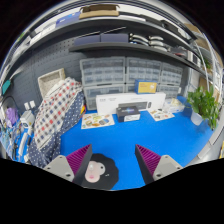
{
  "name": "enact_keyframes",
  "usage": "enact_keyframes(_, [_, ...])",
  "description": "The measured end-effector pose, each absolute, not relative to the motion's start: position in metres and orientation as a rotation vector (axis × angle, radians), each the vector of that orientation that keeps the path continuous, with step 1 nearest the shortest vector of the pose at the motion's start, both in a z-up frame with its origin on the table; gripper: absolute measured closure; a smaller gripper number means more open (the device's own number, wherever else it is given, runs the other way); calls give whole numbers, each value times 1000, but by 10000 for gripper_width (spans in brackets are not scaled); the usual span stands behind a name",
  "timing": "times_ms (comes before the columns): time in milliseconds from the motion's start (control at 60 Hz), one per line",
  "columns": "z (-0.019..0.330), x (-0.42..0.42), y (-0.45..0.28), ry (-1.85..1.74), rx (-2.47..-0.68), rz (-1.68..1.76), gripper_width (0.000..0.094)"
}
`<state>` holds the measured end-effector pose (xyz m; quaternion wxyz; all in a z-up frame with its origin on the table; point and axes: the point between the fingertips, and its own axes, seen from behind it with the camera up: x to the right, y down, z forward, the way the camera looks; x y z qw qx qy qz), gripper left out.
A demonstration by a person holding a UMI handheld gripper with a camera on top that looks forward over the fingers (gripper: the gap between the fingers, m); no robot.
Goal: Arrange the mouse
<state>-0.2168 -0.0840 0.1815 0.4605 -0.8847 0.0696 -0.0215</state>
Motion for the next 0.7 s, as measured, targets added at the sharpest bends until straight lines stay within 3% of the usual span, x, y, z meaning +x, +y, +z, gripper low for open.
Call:
enact_keyframes(250, [193,-118,-86,129,-2159,-35,72])
enact_keyframes(700, [166,14,-102,-7,-2232,40,79])
